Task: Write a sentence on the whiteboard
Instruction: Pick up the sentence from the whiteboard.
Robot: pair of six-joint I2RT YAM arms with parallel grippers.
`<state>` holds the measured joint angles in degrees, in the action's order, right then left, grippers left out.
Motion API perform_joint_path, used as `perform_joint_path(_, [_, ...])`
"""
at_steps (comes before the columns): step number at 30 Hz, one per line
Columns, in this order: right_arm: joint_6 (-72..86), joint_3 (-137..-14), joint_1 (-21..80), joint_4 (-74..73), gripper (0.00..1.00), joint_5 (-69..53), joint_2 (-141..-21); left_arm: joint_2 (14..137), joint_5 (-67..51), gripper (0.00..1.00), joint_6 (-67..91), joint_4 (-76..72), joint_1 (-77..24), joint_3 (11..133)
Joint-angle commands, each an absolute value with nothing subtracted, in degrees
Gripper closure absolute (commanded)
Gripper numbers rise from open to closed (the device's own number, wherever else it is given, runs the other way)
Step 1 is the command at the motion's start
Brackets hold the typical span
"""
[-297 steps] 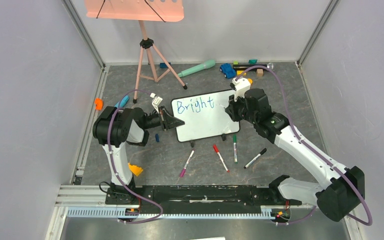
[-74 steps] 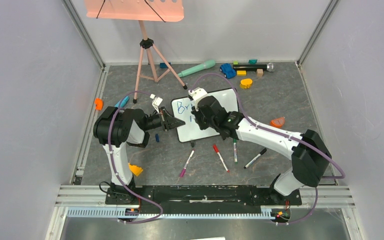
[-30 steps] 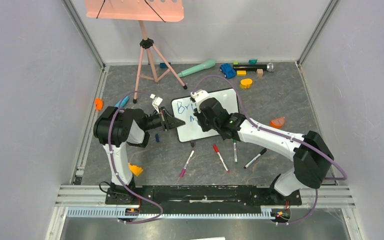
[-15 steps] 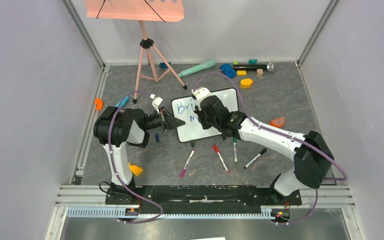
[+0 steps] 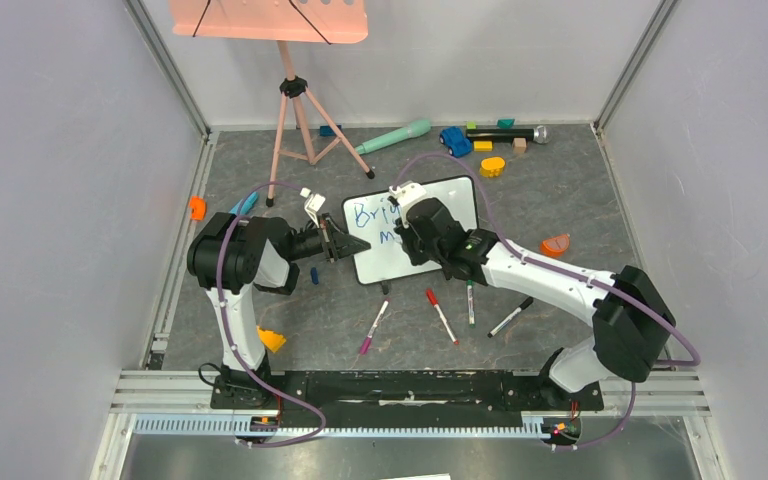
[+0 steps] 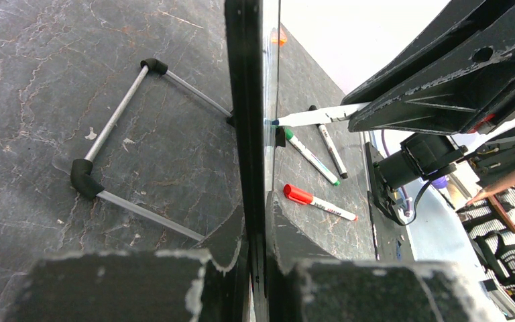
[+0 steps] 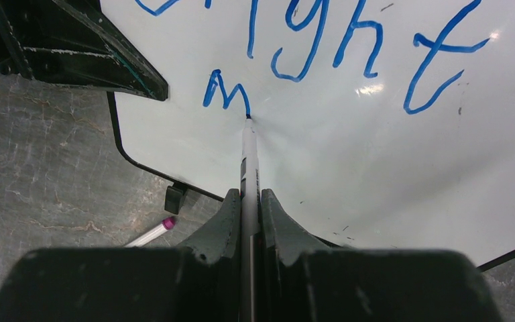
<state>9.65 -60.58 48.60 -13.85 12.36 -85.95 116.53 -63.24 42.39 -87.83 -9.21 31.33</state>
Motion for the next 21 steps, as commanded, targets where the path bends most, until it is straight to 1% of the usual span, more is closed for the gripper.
perform_joint_path(1, [10.06, -58.76, 47.82, -12.92, 1.0, 13.81, -85.2, 120.49, -57.89, 0.97, 33.61, -89.21, -9.49, 30.57])
perform_joint_path(7, [10.1, -60.6, 47.82, -13.39, 1.0, 13.97, -85.17, 120.39, -57.83, 0.97, 33.58, -89.21, -9.49, 30.49])
perform_joint_path(14, [9.45, -61.9, 47.88, -12.63, 1.0, 11.69, -81.57, 120.38, -57.82, 0.97, 33.55, -89.21, -9.48, 30.46])
perform_joint_path(21, [9.31, -62.29, 47.87, -12.74, 1.0, 11.36, -80.85, 120.47, -57.84, 0.97, 33.59, -89.21, -9.49, 30.58])
